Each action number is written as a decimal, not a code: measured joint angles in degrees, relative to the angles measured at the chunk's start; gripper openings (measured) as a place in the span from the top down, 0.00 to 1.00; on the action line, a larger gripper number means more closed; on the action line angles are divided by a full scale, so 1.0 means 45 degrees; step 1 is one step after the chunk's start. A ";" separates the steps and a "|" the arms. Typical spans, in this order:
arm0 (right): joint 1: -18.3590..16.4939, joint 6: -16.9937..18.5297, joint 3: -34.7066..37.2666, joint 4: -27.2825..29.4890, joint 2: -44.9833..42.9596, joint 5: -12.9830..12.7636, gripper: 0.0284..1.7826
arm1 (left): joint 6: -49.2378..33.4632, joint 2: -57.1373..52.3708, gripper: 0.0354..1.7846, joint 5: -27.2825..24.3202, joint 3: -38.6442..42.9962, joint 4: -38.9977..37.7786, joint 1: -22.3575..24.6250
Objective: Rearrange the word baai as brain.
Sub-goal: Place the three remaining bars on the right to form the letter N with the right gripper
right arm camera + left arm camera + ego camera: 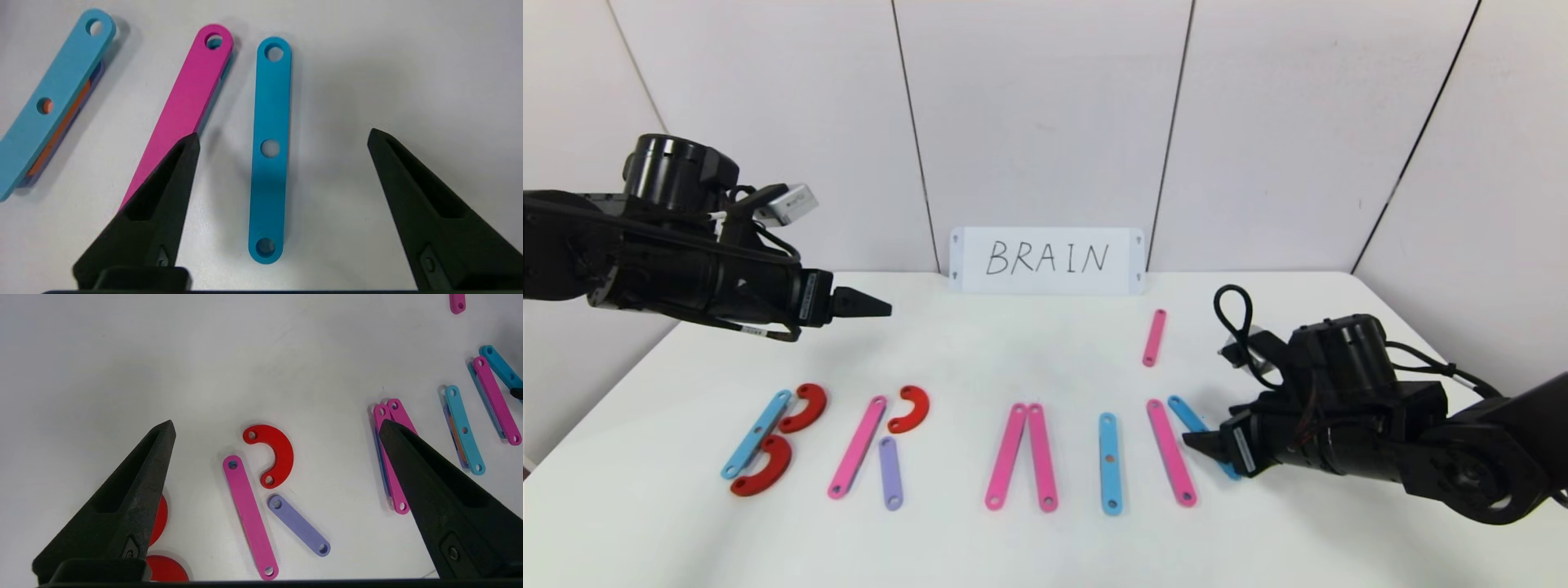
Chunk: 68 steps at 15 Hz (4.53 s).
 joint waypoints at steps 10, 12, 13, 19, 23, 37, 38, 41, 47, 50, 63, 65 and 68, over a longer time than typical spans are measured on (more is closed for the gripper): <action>0.0306 0.1653 -0.5624 0.0442 0.2842 -0.2094 0.03 | 0.0000 0.0014 0.03 0.0000 0.0038 -0.0014 -0.0035; 0.0298 0.1750 -0.6737 0.0891 0.3633 -0.2113 0.03 | 0.0000 0.0014 0.03 0.0000 0.0038 -0.0019 -0.0035; 0.0274 0.1769 -0.7241 0.1124 0.4012 -0.2118 0.03 | 0.0000 0.0014 0.03 0.0005 0.0038 -0.0019 -0.0035; 0.0135 0.1953 -0.8447 0.1509 0.5299 -0.2124 0.05 | 0.0000 0.0014 0.03 0.0005 0.0049 -0.0014 -0.0116; 0.0141 0.2051 -0.8479 0.1430 0.5426 -0.2124 0.28 | -0.0005 0.0014 0.03 0.0005 0.0073 -0.0003 -0.0116; 0.0019 0.2444 -0.7071 0.1479 0.4012 -0.2154 0.86 | -0.0005 0.0033 0.03 0.0005 0.0098 0.0005 -0.0214; -0.0014 0.2584 -0.6591 0.1441 0.3638 -0.2251 0.86 | -0.0005 0.0038 0.03 0.0005 0.0098 0.0005 -0.0214; 0.0000 0.3449 -0.4863 0.1281 0.2492 -0.2815 0.86 | -0.0005 0.0038 0.03 0.0014 0.0111 -0.0003 -0.0233; 0.0385 0.4966 -0.1574 0.0301 0.0948 -0.3974 0.86 | 0.0000 0.0043 0.03 0.0038 0.0152 -0.0019 -0.0298; 0.0710 0.5212 -0.0582 -0.0360 0.0501 -0.4072 0.86 | -0.0005 0.0043 0.03 0.0038 0.0152 -0.0014 -0.0312; 0.0918 0.5903 0.0458 -0.0428 0.0060 -0.4456 0.86 | 0.0000 0.0043 0.03 0.0038 0.0152 -0.0019 -0.0298; 0.0883 0.5903 0.0501 -0.0428 0.0060 -0.4451 0.85 | 0.0000 0.0043 0.03 0.0033 0.0152 -0.0014 -0.0301; 0.0861 0.5903 0.0680 -0.0439 0.0054 -0.4427 0.76 | -0.0005 0.0043 0.03 0.0030 0.0152 -0.0019 -0.0301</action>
